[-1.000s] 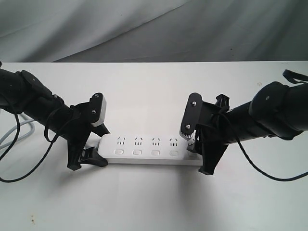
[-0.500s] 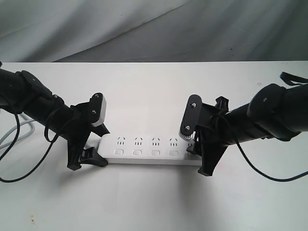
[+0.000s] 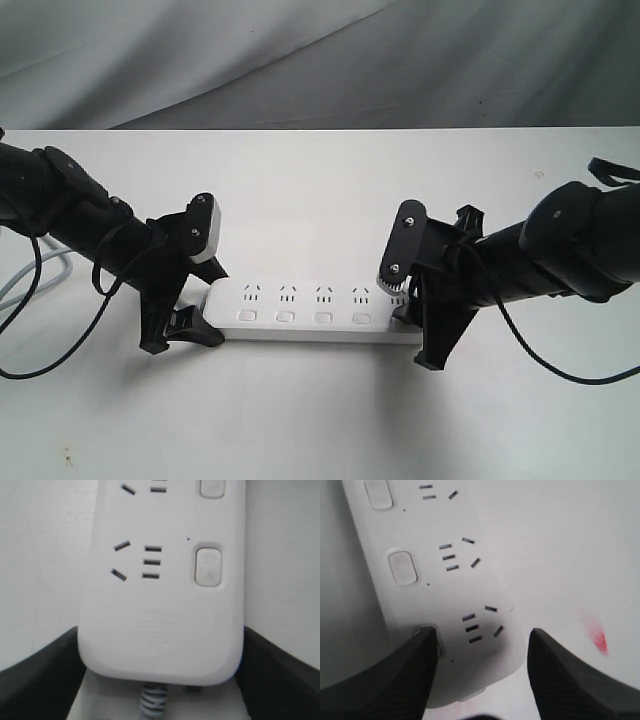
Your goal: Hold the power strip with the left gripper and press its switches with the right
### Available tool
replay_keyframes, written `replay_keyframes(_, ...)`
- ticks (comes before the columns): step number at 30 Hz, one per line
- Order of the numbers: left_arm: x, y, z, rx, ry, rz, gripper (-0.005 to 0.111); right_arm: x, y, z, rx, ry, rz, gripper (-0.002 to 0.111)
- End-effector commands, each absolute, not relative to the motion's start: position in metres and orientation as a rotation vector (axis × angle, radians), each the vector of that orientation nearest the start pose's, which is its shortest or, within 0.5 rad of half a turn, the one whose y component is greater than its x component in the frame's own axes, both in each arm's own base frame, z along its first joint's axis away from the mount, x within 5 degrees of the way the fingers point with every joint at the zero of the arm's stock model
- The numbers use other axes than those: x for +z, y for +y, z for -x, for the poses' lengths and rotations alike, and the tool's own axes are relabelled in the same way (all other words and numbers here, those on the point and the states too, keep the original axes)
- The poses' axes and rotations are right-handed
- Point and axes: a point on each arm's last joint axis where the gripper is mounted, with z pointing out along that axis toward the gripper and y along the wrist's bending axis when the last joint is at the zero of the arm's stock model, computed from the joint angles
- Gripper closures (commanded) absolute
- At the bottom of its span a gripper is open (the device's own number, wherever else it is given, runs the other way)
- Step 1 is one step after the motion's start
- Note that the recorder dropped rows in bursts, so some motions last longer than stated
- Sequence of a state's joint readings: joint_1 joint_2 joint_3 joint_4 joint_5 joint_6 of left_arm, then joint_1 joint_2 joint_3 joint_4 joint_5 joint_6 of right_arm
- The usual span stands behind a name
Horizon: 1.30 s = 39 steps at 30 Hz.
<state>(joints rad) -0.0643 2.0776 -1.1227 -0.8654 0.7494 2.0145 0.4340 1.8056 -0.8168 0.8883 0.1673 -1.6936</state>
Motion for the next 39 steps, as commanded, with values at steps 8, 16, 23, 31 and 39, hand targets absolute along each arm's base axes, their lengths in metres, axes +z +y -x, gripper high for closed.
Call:
replay_keyframes(8, 0.095, -0.071, -0.359, -0.458, 2.017, -1.744, 0.052, 0.105, 0.144, -0.282, 0.074, 2.128, 1.593, 0.056)
replay_keyframes(16, 0.095, -0.071, -0.359, -0.458, 2.017, -1.744, 0.052, 0.134, 0.145, -0.282, 0.053, 2.059, 1.532, 0.056)
replay_keyframes(23, 0.095, -0.071, -0.359, -0.458, 2.017, -1.744, 0.052, 0.181, 0.146, -0.276, 0.048, 1.954, 1.419, 0.056)
replay_keyframes(31, 0.095, -0.071, -0.359, -0.458, 2.017, -1.744, 0.052, 0.201, 0.146, -0.271, 0.074, 1.921, 1.363, 0.056)
replay_keyframes(39, 0.095, -0.071, -0.359, -0.458, 2.017, -1.744, 0.052, 0.275, 0.123, -0.231, 0.016, 1.730, 1.159, 0.058)
